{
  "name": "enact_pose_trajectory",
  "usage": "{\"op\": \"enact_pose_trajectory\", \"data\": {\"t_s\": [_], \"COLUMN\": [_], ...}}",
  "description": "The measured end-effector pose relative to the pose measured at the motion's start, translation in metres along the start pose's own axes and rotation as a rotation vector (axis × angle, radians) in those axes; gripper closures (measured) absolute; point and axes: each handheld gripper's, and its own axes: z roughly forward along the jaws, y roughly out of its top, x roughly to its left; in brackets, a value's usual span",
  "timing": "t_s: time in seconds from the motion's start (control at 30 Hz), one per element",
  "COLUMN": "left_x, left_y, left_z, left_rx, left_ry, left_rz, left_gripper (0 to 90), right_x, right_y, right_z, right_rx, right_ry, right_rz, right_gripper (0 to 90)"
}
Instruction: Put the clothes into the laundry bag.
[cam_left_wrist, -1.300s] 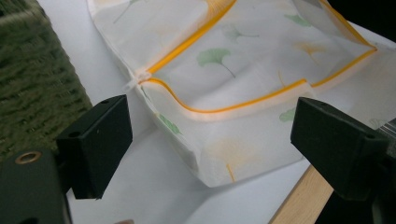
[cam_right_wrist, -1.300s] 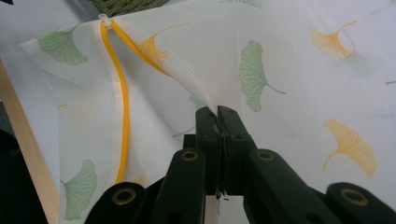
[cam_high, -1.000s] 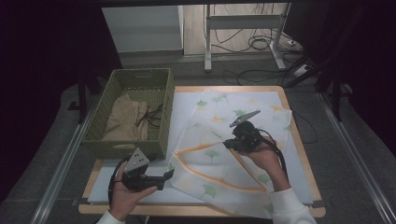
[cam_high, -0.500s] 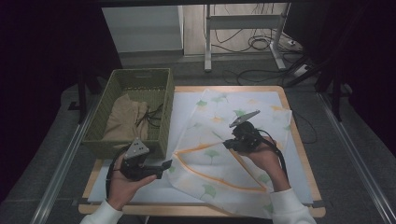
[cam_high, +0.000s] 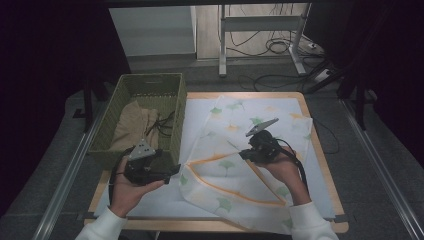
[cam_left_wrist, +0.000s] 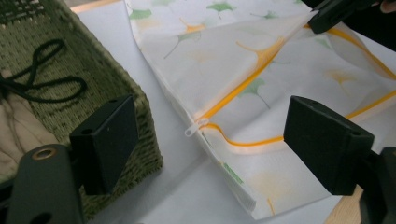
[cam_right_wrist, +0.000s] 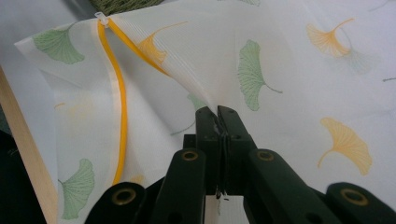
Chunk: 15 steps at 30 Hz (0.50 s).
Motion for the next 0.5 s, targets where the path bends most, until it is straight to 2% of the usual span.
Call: {"op": "enact_pose_trajectory", "data": {"t_s": [0.27,0.5], "left_x": [0.008,0.024], "left_y": [0.013,0.028], "left_z": [-0.004,-0.003], "left_rx": [-0.005,-0.001], "left_ry": [0.016,0.041], "left_rz": [-0.004,-0.027], "left_gripper": [18.6,19.0], "right_x": [0.000,0.000], "right_y": [0.000,0.000], "right_z": [0.000,0.001], "right_rx": [0.002,0.007], "right_ry": [-0.001,-0.004], "right_rz": [-0.003,-0.003], "right_gripper": [86.5,86.5]}}
